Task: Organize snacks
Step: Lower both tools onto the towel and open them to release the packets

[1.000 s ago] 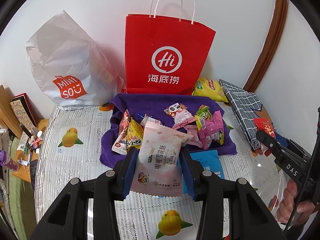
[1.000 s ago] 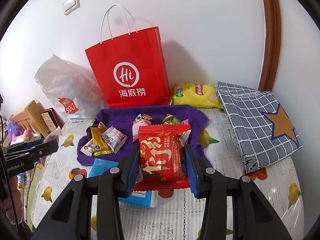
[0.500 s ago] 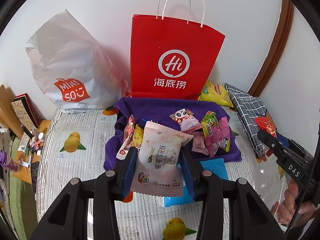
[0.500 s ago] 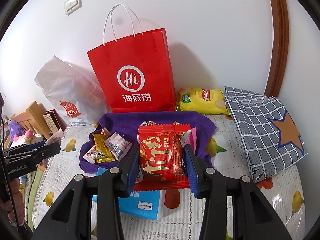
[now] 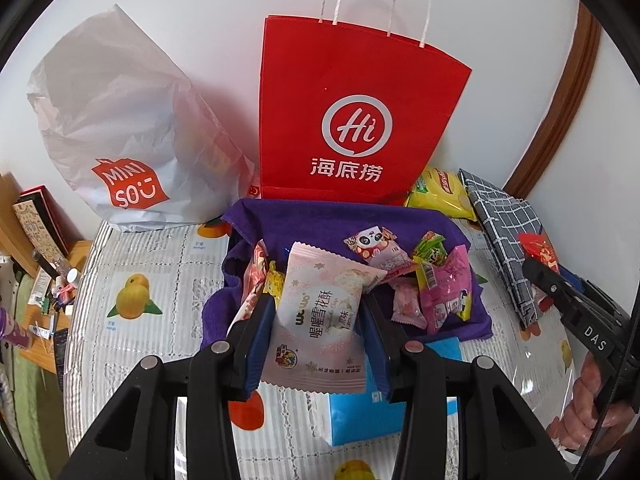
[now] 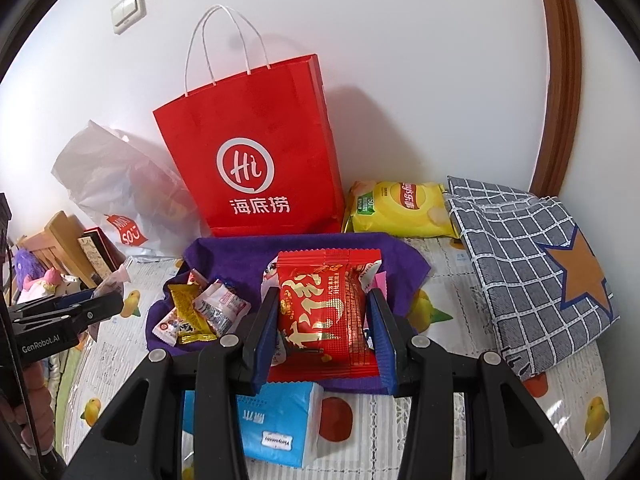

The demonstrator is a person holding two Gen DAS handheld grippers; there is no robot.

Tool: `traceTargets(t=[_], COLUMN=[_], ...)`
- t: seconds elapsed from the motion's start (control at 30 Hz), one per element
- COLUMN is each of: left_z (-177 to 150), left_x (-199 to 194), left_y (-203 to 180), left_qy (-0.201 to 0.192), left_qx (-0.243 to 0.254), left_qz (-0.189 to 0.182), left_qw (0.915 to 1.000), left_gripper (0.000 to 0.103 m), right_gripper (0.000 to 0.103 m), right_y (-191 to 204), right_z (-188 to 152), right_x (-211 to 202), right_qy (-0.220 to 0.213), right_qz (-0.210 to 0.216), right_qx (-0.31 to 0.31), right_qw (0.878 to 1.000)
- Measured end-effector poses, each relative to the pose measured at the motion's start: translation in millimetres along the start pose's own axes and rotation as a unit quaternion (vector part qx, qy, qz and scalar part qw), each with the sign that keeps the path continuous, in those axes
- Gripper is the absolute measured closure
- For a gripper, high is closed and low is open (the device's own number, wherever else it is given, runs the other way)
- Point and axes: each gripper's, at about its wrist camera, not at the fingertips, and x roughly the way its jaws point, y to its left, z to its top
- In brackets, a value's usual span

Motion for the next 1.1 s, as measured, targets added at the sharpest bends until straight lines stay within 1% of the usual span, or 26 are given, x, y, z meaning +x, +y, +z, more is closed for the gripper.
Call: traceTargets(t=[0.33,0.43,0.7,0.8,1.1], left_z=[15,18,27,29,26], left_x=[21,29,48,55,77], left_y=[21,23,16,12,17], left_qy=[0.005,0.009,0.012,0.013,0.035], left_qx=[-0.021,-0.021,-0.013,-0.006,-0.011], left_qz=[0.006,0.008,-0.003,-0.003,-0.008], left_qw=[0.9997,0.9997,0.9998,0.9999,0.9993], left_gripper=[0.061,0.061,0.062,0.063,0.063], right_gripper=[0.06,0.06,0.06,0.06,0.06], right_y=[3,3,6,9,26], right_z=[9,12,16,14,-8], right_x=[29,38,61,71,104], right_qy=[0.011,0.014,0.024,0.031,0.073], right_qz=[0.004,0.005,0.015,0.019,0.041], right_qx=[-0.002,-0.003,-0.002,-0.006,-0.027], right_qw=[1.0,1.0,1.0,0.999,0.996])
